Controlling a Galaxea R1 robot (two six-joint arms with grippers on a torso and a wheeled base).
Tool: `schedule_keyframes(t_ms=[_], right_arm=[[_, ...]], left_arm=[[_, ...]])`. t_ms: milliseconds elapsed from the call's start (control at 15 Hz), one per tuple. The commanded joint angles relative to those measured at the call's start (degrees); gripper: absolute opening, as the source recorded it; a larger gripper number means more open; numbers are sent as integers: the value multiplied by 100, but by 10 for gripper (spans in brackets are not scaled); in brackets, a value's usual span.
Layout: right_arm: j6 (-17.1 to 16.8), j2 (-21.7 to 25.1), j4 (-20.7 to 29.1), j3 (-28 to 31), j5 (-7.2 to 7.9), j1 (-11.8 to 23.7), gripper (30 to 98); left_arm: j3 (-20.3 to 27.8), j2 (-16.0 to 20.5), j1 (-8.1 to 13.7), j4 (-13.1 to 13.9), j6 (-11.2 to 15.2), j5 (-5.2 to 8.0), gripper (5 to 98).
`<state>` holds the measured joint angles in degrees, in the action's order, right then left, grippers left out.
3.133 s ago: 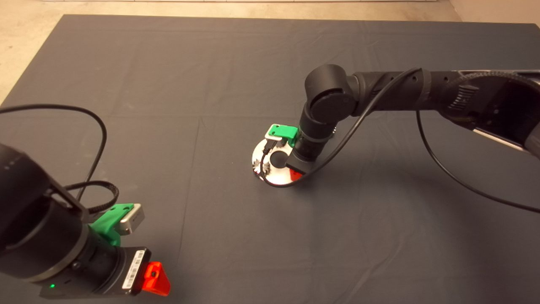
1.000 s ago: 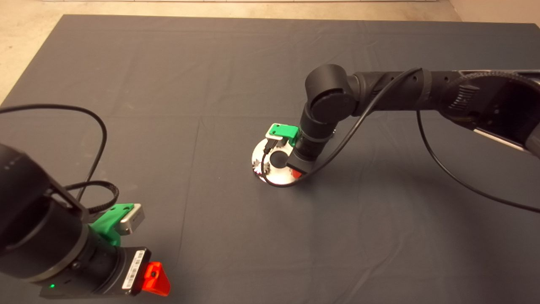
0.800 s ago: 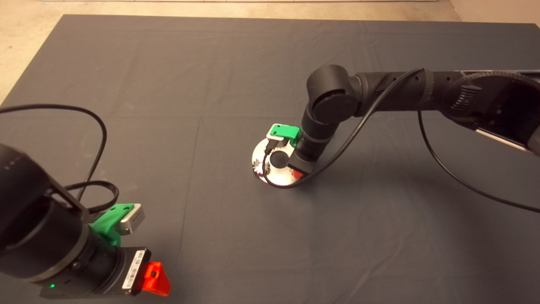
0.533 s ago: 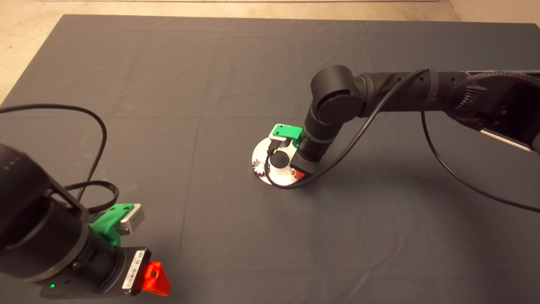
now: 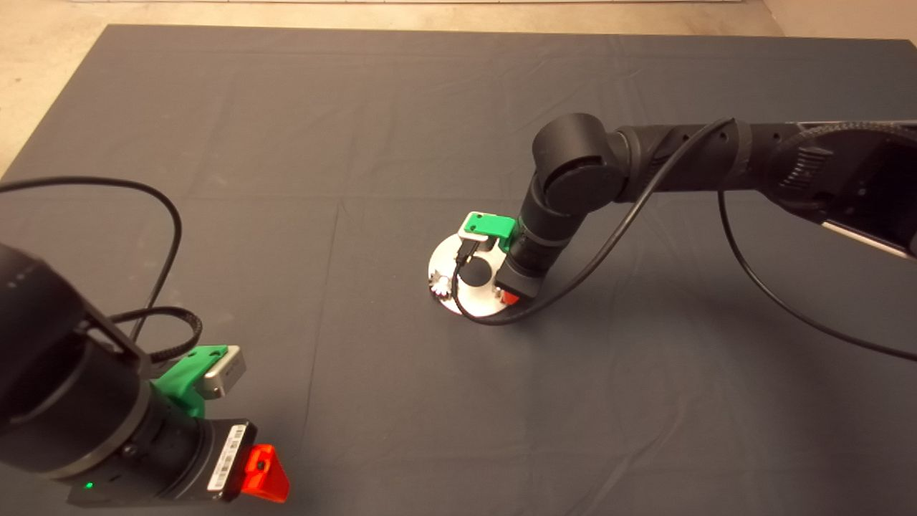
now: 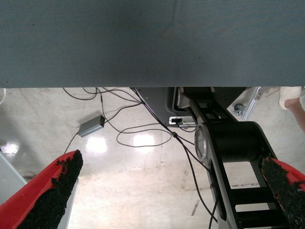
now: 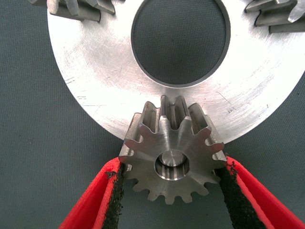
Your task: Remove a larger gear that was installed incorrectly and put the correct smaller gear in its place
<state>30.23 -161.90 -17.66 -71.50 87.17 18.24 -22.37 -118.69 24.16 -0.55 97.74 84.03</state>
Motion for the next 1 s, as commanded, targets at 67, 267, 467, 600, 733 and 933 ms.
schedule_keyframes(t_ms=[67,267,467,600,733,933], right_arm=[[-9,-39,-55,103,783,31,501],[-12,-31,-62,129,783,31,501],[-9,-31,-56,85,783,31,491],[9,2,-62,103,783,31,484],[35,13,-71,67,783,40,483],[53,13,-71,32,783,49,473]], left_arm=[[103,25,71,-7,-1,18,976],[108,25,71,-7,-1,16,976],[112,25,71,-7,-1,20,976],[112,25,71,-7,-1,19,976],[112,25,71,-7,-1,17,976],[111,25,71,-7,-1,16,976]])
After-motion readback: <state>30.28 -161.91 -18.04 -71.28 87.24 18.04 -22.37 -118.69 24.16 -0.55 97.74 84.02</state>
